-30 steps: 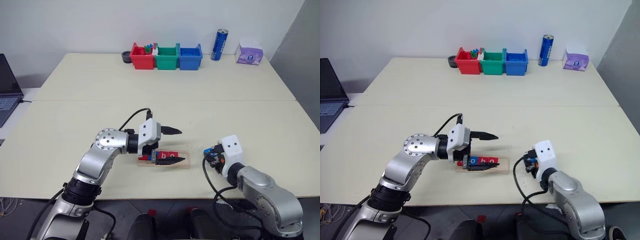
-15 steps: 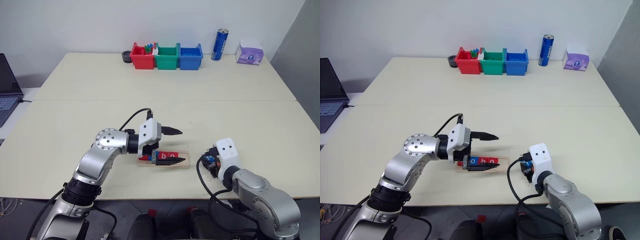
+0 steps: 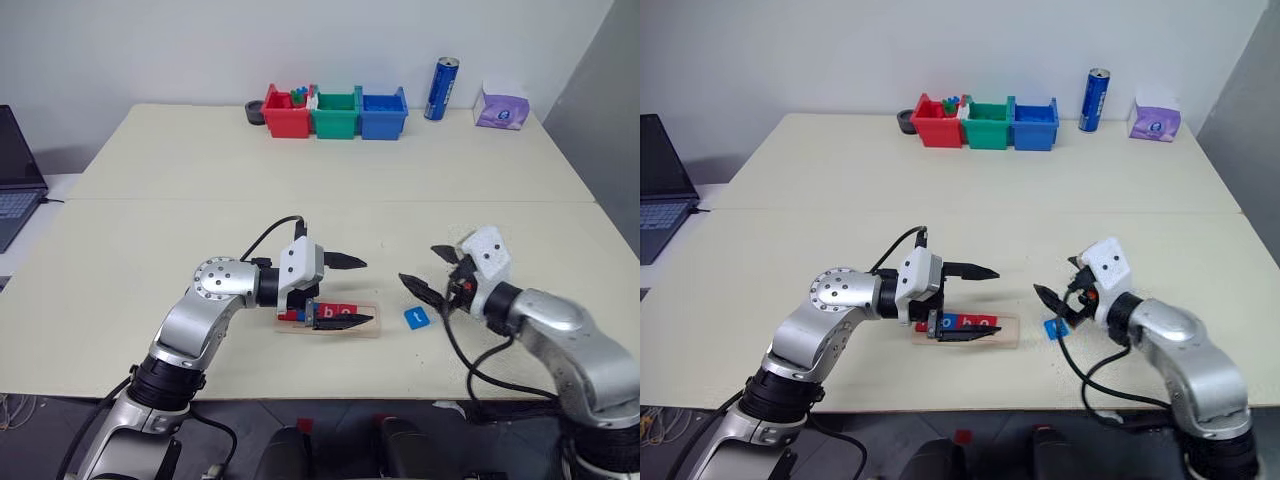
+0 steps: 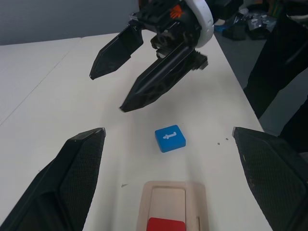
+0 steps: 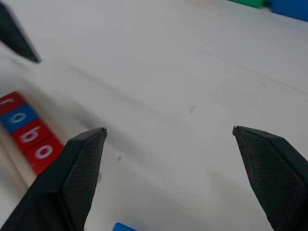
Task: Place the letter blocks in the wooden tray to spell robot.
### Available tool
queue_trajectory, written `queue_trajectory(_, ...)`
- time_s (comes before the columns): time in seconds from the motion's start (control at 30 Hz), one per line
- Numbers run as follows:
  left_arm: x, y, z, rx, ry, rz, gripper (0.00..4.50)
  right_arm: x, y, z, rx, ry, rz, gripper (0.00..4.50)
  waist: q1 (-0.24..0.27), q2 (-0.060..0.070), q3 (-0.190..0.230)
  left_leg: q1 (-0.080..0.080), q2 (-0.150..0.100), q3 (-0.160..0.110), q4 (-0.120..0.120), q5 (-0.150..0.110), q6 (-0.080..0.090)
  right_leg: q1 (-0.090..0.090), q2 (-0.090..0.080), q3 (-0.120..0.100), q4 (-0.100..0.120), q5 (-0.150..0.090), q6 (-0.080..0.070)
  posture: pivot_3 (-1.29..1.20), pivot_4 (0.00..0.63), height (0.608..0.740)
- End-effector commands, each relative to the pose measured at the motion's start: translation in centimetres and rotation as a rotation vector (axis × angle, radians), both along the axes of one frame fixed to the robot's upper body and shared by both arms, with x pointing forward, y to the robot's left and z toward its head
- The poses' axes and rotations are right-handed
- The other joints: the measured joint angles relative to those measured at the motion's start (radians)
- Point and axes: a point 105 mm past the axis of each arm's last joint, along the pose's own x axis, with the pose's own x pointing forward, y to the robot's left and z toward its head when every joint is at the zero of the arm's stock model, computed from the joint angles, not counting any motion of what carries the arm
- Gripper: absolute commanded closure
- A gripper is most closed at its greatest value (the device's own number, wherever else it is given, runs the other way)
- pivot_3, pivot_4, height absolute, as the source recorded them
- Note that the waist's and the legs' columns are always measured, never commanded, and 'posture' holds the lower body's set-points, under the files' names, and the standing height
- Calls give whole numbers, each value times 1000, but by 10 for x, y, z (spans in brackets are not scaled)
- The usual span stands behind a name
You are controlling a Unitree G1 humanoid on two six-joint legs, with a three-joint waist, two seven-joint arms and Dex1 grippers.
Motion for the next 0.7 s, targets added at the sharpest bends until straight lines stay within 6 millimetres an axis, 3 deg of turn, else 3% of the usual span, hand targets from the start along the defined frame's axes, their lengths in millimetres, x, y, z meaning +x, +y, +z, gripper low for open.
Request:
queue_trajectory(0.03, -1, -2, 6, 0, -39, -29, 0, -14, 0, -8, -52, -29, 272, 43, 0, 0, 0, 0, 0, 0, 0, 0, 0, 0, 0, 0, 0, 0, 0, 0, 150, 740)
queue_trajectory(0.37, 0, 0, 7, 7, -47, -22, 0, -9, -1, -53, -194, 17, 519, 43, -2, -1, 1, 2, 0, 0, 1, 0, 0, 0, 0, 0, 2, 0, 0, 0, 150, 740)
queue_trajectory(0.7, 2, 2, 9, 15, -54, -12, 0, 5, -15, -71, -263, 40, 550, 43, 1, -1, 1, 2, 0, 0, 1, 0, 0, 0, -1, 1, 2, 0, -1, 0, 150, 740)
